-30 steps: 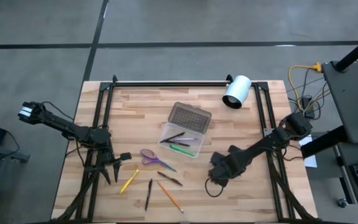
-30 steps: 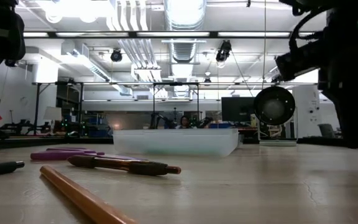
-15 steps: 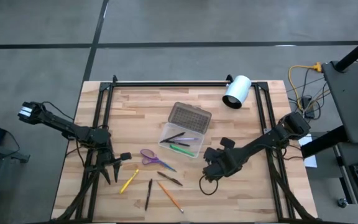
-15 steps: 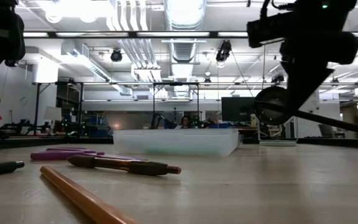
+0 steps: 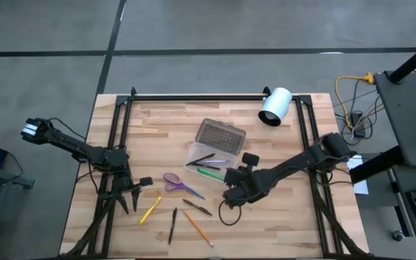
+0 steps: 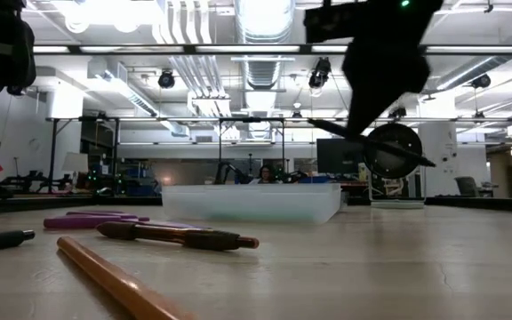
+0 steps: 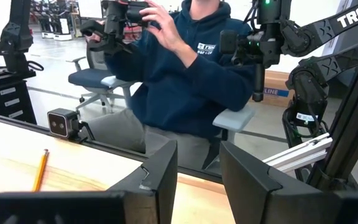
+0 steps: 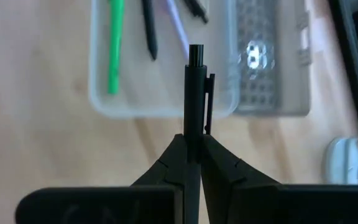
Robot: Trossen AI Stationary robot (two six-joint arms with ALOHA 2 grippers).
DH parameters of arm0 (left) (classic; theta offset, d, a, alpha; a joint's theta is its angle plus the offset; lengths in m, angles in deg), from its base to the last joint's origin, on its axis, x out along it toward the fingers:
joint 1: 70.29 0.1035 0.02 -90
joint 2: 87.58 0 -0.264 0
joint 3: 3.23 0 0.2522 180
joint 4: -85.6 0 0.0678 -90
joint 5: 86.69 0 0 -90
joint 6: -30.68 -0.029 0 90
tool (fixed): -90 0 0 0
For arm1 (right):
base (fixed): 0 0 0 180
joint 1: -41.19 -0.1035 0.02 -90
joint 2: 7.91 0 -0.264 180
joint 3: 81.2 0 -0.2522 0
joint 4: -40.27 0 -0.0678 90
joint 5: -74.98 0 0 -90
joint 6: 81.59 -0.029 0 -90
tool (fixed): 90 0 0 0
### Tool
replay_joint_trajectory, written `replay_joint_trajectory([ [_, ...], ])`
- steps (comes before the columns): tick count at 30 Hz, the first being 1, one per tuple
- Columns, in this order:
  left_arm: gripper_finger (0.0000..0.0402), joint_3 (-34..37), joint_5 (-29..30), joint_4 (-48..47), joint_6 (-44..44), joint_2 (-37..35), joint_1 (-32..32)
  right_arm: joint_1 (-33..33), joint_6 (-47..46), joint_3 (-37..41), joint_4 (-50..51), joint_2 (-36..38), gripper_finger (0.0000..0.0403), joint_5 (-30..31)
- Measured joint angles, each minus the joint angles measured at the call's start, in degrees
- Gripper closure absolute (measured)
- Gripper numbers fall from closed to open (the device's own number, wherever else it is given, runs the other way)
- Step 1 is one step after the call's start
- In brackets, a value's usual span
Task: Pick & place school supplies into a supply box
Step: Put the black pen into the supply box
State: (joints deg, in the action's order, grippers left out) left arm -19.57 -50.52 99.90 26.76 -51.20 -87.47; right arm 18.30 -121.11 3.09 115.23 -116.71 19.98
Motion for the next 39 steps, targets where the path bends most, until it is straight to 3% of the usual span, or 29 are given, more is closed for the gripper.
replay_joint_trajectory([
  [14, 0.0297, 0.0, 0.0, 0.0, 0.0, 0.0, 0.0, 2.1, 14.0, -12.8, -0.3, -9.2, 0.0390, 12.8],
  [25, 0.0297, 0.0, 0.0, 0.0, 0.0, 0.0, 0.0, 6.1, 16.9, -20.1, -0.8, -15.1, 0.0390, 12.7],
  [39, 0.0297, 0.1, 0.0, 0.0, 0.0, 0.0, 0.0, 7.1, 20.0, -19.8, -3.6, -15.1, 0.0372, 13.0],
])
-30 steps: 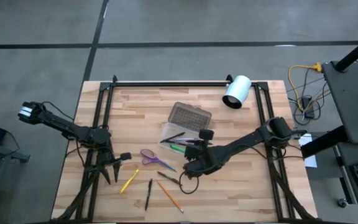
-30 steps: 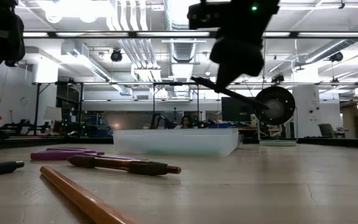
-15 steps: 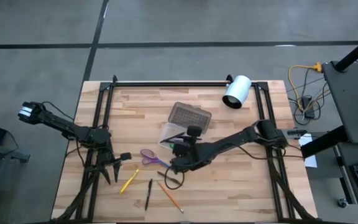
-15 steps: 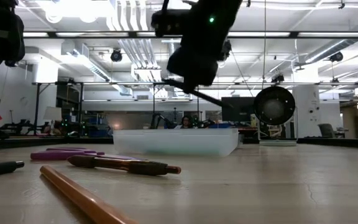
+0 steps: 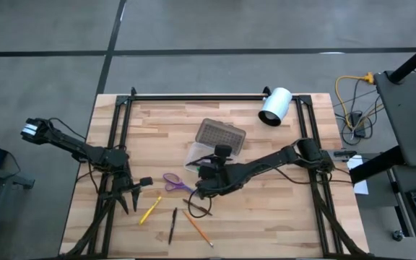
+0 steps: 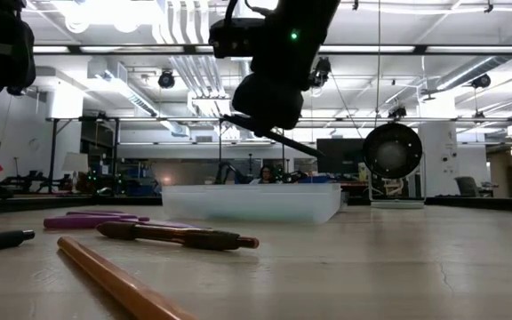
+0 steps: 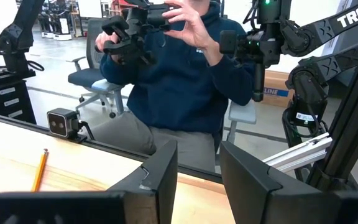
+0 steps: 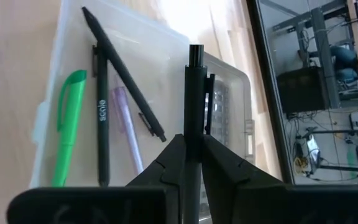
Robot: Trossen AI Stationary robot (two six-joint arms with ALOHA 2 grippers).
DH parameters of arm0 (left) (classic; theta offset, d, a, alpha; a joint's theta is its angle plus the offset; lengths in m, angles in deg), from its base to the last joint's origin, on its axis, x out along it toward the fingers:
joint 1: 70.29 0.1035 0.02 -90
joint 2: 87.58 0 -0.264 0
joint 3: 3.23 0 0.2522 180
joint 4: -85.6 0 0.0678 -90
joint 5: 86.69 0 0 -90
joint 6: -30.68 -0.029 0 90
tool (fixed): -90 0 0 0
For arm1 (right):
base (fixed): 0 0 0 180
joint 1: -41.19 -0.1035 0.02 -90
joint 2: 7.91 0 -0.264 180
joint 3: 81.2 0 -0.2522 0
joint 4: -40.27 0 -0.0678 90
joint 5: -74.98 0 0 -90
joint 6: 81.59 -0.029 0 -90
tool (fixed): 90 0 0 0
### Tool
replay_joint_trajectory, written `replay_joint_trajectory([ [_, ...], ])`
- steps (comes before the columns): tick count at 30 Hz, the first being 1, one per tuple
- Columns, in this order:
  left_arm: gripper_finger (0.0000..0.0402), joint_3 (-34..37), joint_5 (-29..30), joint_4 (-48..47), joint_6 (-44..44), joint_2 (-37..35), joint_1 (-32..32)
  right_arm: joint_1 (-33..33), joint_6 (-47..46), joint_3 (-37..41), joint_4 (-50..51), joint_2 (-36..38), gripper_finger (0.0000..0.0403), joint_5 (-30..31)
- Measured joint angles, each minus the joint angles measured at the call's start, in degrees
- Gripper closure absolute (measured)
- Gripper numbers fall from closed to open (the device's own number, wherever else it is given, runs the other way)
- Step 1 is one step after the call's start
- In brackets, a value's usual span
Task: Pick & place school supplies into a supply box
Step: Put the black pen into the supply box
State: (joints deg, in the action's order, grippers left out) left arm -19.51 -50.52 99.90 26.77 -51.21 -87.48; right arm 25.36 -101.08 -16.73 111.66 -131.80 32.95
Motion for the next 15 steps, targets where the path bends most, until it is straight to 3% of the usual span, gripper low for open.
replay_joint_trajectory([
  [15, 0.0297, 0.0, 0.0, 0.0, 0.0, 0.0, 0.0, 0.0, -3.3, 0.2, 0.0, 0.0, 0.0369, 0.0],
])
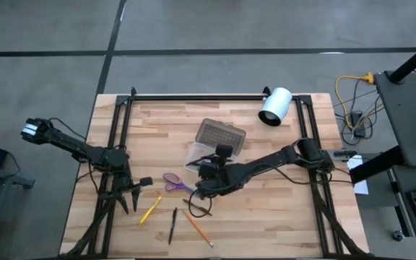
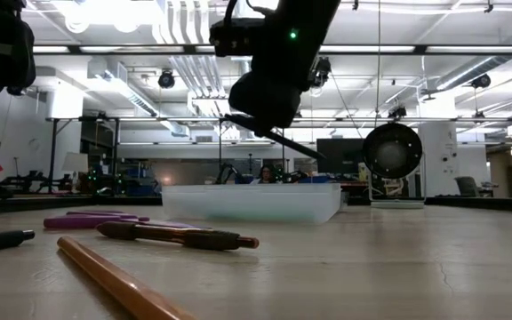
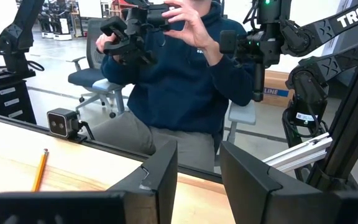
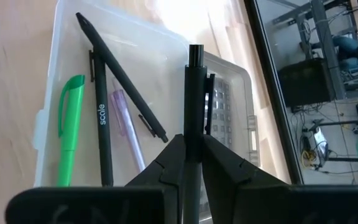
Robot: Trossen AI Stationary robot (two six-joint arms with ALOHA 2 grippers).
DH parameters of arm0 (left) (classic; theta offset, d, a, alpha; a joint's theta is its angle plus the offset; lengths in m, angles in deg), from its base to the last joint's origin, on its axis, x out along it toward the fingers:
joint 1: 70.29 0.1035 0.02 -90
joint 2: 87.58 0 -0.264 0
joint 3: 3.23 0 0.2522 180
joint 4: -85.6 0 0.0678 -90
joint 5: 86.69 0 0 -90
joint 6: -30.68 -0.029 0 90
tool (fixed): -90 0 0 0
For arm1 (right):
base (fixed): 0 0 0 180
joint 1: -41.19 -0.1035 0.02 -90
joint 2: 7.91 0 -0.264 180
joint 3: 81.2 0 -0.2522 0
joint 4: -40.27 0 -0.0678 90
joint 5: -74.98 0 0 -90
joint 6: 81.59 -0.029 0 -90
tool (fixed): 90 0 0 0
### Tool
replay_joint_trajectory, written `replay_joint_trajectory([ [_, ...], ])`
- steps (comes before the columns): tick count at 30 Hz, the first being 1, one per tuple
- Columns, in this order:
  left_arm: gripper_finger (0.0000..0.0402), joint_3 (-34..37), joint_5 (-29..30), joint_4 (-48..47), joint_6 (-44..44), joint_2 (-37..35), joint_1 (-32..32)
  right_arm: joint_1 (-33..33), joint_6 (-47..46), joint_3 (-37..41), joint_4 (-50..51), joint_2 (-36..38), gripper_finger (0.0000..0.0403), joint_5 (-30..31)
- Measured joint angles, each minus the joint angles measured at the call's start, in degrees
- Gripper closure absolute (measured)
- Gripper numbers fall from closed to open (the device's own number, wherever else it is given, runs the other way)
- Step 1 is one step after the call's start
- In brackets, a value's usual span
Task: Pick & place school supplies into a supply box
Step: Put the black pen into the supply box
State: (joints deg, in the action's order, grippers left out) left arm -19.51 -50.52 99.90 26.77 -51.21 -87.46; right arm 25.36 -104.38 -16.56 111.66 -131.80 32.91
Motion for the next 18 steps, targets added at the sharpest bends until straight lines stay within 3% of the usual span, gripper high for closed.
replay_joint_trajectory([
  [18, 0.0297, 0.0, 0.0, 0.0, 0.0, 0.0, 0.0, 0.0, -0.2, 0.4, 0.3, 0.0, 0.0369, -0.4],
])
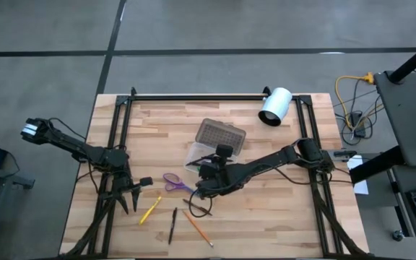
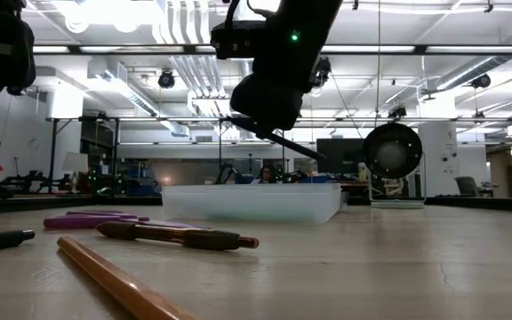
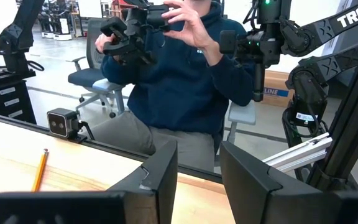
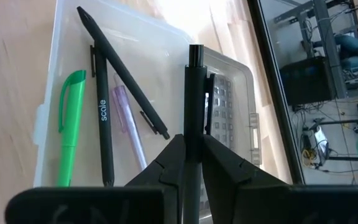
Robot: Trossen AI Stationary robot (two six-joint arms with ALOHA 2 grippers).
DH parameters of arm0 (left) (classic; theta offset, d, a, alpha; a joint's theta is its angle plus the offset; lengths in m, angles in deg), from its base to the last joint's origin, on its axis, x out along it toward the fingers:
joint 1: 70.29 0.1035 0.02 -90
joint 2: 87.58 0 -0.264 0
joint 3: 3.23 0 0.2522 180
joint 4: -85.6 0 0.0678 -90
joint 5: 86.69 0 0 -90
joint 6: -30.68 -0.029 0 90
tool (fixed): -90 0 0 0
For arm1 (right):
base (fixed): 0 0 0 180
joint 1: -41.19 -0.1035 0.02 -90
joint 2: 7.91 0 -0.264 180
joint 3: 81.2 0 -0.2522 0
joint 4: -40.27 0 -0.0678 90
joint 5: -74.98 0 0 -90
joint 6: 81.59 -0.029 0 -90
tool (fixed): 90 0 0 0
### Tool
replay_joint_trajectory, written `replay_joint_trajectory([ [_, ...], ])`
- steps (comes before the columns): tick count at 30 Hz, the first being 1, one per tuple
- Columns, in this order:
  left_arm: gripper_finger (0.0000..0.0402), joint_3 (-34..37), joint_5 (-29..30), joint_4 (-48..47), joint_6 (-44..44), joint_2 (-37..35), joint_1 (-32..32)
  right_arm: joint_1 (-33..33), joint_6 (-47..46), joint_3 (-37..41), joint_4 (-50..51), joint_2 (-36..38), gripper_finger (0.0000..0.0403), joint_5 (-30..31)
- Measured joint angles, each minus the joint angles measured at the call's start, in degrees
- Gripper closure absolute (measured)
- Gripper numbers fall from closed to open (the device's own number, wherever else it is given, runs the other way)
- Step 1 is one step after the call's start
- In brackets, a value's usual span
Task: Pick & place school supplies into a supply box
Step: Put the black pen into the supply box, then put the brown pen into the supply box
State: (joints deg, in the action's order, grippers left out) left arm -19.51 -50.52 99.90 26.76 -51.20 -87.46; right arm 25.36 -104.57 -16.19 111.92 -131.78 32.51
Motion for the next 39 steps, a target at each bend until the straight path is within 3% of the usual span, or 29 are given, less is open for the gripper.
replay_joint_trajectory([
  [16, 0.0297, 0.0, 0.0, 0.0, 0.0, 0.0, 0.0, 0.0, 0.0, 0.2, -0.2, 0.0, 0.0310, 0.0],
  [27, 0.0297, 0.0, 0.0, 0.0, 0.0, 0.0, 0.0, -0.2, 0.0, -0.8, -0.4, 0.0, 0.0317, -1.3],
  [32, 0.0297, 0.0, 0.0, 0.0, 0.0, 0.0, 0.0, -0.4, 0.0, -3.0, -0.4, 0.1, 0.0324, -10.7],
  [39, 0.0297, 0.0, 0.0, 0.0, 0.0, 0.0, 0.0, -0.4, 0.0, -5.2, -0.4, 0.1, 0.0330, -32.0],
])
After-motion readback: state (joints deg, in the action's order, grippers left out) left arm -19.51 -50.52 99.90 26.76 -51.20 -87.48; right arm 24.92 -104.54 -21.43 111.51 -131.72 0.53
